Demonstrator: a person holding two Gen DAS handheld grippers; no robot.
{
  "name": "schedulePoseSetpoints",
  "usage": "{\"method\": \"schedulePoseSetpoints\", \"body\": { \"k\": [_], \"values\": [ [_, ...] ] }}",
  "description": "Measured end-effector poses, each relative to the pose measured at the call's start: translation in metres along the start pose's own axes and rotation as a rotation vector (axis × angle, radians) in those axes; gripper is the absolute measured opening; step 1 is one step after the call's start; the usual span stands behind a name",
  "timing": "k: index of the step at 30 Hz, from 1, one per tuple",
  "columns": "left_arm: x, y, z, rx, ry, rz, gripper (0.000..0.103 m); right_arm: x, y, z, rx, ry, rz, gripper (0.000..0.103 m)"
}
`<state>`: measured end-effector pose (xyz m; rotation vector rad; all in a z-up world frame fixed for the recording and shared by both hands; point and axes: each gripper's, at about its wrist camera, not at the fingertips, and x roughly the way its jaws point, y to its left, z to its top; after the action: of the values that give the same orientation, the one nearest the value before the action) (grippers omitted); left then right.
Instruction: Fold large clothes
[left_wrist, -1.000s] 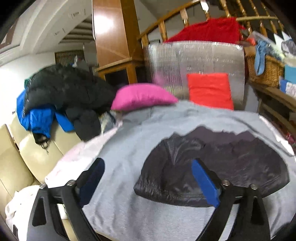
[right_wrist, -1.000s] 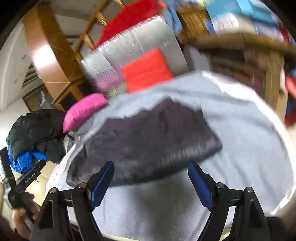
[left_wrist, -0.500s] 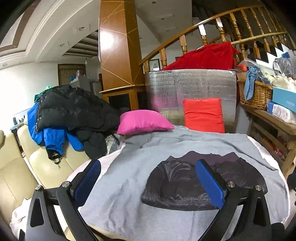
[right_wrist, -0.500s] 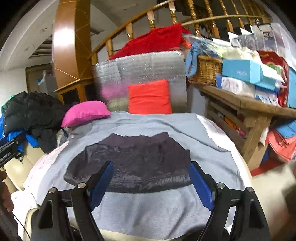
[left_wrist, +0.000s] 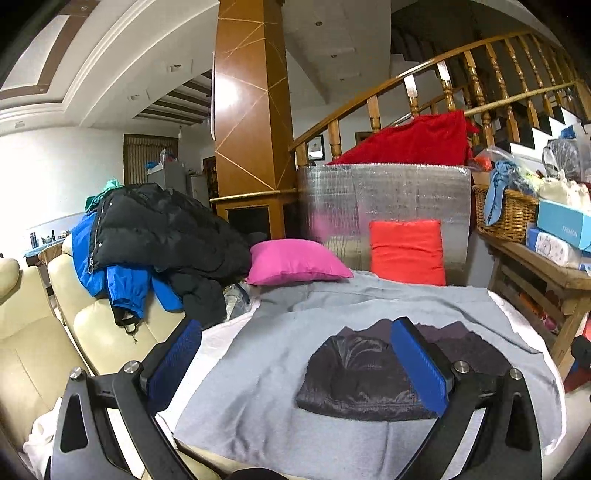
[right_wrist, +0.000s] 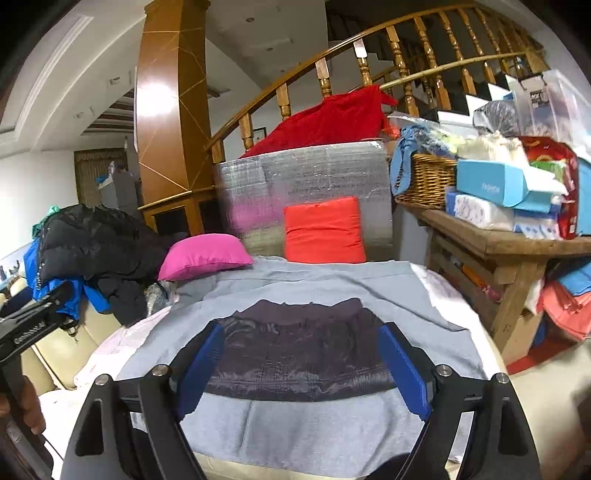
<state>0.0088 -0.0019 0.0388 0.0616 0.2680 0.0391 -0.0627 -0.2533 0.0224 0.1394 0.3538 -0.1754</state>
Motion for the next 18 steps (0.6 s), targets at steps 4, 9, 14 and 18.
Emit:
{"method": "schedulePoseSetpoints", "body": {
  "k": [4, 9, 14, 18],
  "values": [
    [-0.008, 0.003, 0.003, -0.002, -0.021, -0.006, 0.102, -0.011, 0.008, 0.002, -0.023, -0.021, -0.048, 0.088],
    [-0.015, 0.003, 0.004, 0.006, -0.027, -0.016, 0.102, -0.021, 0.018, 0.003, -0.074, -0.018, -0.071, 0.088],
    [-0.026, 0.0, 0.001, 0.035, -0.036, -0.026, 0.102, -0.033, 0.025, 0.0, -0.092, -0.024, -0.059, 0.088],
    [-0.031, 0.001, 0.001, 0.037, -0.041, -0.028, 0.102, -0.041, 0.028, 0.0, -0.094, -0.044, -0.063, 0.088]
  ]
}}
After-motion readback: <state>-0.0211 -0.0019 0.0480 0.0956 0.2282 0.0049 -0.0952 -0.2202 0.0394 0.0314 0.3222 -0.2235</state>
